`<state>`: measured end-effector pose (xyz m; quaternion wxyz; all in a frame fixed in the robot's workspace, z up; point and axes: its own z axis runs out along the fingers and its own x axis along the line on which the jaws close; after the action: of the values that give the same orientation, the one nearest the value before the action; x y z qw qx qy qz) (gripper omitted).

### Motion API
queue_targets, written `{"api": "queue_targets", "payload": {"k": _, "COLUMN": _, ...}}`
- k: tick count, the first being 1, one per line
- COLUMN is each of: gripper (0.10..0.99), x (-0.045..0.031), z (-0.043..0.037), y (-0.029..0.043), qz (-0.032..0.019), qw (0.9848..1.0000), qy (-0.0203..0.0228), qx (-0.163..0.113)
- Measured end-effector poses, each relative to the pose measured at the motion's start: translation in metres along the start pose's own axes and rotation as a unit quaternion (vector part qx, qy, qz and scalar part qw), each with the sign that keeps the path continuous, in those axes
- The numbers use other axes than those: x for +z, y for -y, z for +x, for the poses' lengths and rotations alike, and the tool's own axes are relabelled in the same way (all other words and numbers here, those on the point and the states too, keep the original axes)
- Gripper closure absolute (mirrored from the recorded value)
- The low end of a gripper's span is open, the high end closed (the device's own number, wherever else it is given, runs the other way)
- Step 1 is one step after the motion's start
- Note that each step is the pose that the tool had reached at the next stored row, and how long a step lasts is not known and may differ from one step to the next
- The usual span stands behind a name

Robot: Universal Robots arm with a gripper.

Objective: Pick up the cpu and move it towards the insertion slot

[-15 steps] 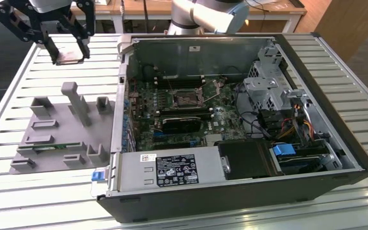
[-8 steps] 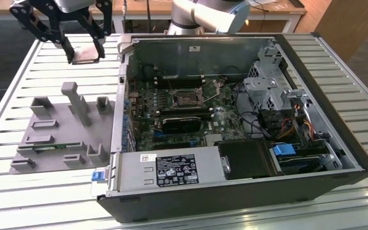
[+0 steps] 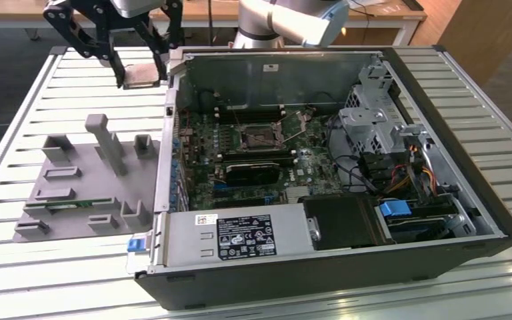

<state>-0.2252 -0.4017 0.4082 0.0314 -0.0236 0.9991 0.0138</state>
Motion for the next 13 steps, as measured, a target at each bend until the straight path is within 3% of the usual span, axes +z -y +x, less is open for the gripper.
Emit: {"api": "queue_targets", "payload": {"k": 13, "gripper": 0.545, "x": 0.0026, "z": -0.0415, "y": 0.002, "qz": 0.0, "qw": 1.0, "qy": -0.0001, "qx": 0.0}}
